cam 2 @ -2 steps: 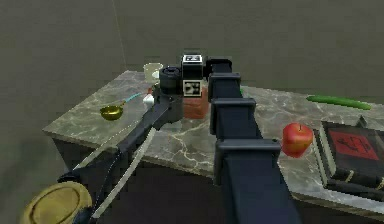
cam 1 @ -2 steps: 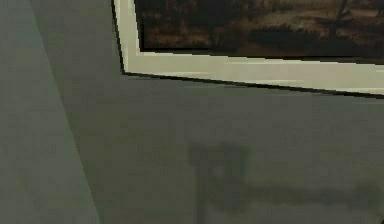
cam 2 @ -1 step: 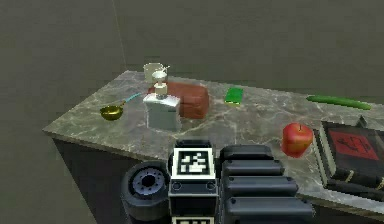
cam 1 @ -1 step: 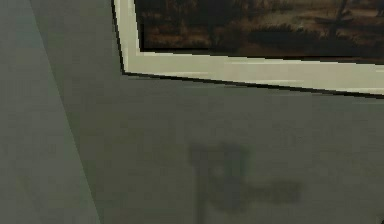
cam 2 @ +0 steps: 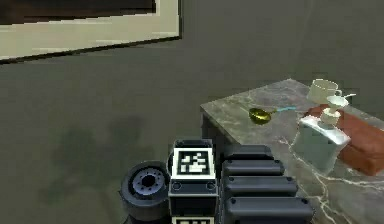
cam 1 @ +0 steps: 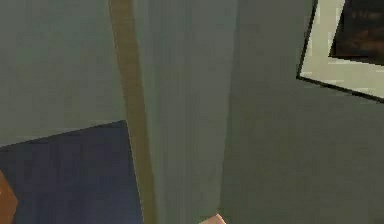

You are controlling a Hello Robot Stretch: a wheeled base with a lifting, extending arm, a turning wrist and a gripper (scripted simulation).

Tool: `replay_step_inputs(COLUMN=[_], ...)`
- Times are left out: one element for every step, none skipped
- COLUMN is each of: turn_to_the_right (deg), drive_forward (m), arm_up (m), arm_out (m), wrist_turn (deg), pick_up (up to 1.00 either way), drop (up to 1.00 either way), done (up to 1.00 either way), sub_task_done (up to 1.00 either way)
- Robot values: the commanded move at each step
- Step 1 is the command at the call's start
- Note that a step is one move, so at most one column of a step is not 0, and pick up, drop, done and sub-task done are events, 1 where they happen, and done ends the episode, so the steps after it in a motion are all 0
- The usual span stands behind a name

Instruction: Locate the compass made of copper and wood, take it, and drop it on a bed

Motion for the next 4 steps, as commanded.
replay_step_inputs(turn_to_the_right=[-36.0, 0.0, -3.0, 0.0], drive_forward=[0.0, 1.0, 0.0, 0.55], arm_up=[0.0, 0.0, 0.0, 0.0], arm_out=[0.0, 0.0, 0.0, 0.0], wrist_turn=[0.0, 0.0, 0.0, 0.0], pick_up=[0.0, 0.0, 0.0, 0.0], drop=[0.0, 0.0, 0.0, 0.0], done=[0.0, 0.0, 0.0, 0.0], sub_task_done=[0.0, 0.0, 0.0, 0.0])
